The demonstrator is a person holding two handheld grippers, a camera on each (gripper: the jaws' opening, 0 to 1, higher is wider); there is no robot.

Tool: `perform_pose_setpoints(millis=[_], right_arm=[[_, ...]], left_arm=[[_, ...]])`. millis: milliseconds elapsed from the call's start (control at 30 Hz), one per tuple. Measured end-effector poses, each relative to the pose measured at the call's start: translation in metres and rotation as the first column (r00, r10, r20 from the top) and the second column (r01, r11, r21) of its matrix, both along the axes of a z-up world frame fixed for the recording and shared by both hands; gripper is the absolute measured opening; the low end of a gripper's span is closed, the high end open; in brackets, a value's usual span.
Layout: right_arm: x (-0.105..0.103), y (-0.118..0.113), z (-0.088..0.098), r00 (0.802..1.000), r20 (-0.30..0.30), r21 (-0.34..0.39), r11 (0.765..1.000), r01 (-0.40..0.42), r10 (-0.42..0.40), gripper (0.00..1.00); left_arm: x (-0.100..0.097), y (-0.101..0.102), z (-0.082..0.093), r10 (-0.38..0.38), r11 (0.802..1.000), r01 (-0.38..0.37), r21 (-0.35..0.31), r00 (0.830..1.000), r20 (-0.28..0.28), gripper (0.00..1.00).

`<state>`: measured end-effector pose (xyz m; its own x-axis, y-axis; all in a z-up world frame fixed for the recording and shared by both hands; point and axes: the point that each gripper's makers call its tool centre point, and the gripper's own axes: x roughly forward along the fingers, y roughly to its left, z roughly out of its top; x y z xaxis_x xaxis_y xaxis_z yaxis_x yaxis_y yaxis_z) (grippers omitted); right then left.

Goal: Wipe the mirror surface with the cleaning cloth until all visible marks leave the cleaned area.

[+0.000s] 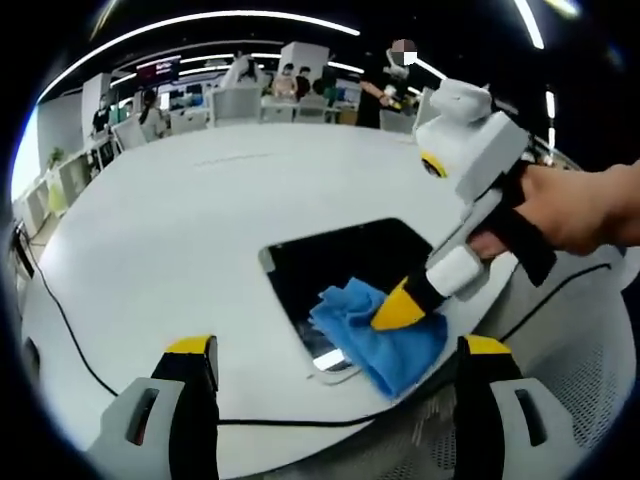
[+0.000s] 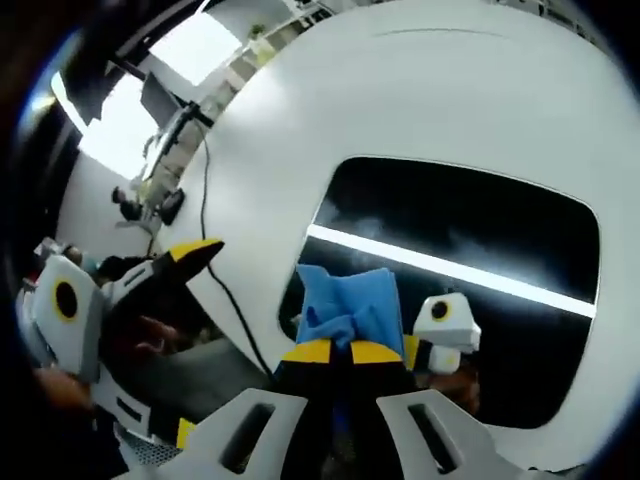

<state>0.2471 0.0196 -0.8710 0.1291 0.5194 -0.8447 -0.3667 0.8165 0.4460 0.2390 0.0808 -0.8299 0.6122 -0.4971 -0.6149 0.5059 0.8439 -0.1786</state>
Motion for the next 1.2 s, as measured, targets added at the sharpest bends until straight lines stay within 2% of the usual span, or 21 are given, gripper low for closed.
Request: perform_pose_setpoints(millis=[100, 300, 400, 667, 800, 967, 1033, 1100, 1167, 1200], right_arm=[[0.006, -0.015, -0.002, 1.000, 0.003, -0.010, 1.000, 0.014, -0.014, 0.00], [0.009, -0.038, -0.002, 0.997, -0.030, 0.029, 0.997, 0.070, -0.069, 0.00], [0.009, -0.046, -0.002, 0.997, -0.031, 0.024, 0.997, 0.075, -0.074, 0.00], [0.007, -0.044, -0.001, 0.998, -0.011, 0.004, 0.999, 0.054, -0.054, 0.00], [0.008, -0.043, -0.001, 0.997, -0.025, -0.004, 0.998, 0.066, -0.066, 0.00], [0.029, -0.040, -0.003, 0.998, -0.005, -0.023, 0.998, 0.057, -0.057, 0.00], [0.042, -0.038, -0.003, 0.998, 0.001, -0.025, 0.998, 0.061, -0.061, 0.00], [0.056, -0.036, -0.004, 0.997, -0.018, -0.027, 0.997, 0.069, -0.069, 0.00], [0.075, -0.037, -0.004, 0.998, 0.023, -0.050, 0.997, 0.063, -0.062, 0.00], [0.080, -0.036, -0.004, 0.998, 0.013, -0.051, 0.996, 0.067, -0.067, 0.00]], left_arm=[[0.000, 0.001, 0.002, 0.008, 1.000, -0.008, -0.006, 1.000, 0.003, 0.99], [0.001, 0.001, 0.003, 0.012, 1.000, -0.012, -0.008, 1.000, 0.011, 0.99], [0.002, 0.001, 0.003, 0.014, 1.000, -0.013, -0.009, 1.000, 0.017, 0.99], [0.001, 0.000, 0.003, 0.010, 1.000, -0.010, -0.010, 1.000, 0.012, 0.99], [0.001, 0.000, 0.003, 0.010, 1.000, -0.010, -0.009, 1.000, 0.012, 0.99], [0.003, 0.001, 0.003, 0.010, 1.000, -0.010, -0.005, 1.000, 0.022, 0.99], [0.004, 0.001, 0.003, 0.009, 1.000, -0.009, -0.007, 1.000, 0.027, 0.99], [0.004, 0.000, 0.005, 0.005, 1.000, -0.005, -0.010, 0.999, 0.034, 0.99], [0.005, 0.000, 0.004, 0.004, 1.000, -0.003, -0.005, 0.999, 0.037, 0.99], [0.004, 0.000, 0.005, 0.004, 1.000, -0.004, -0.007, 0.999, 0.035, 0.99]])
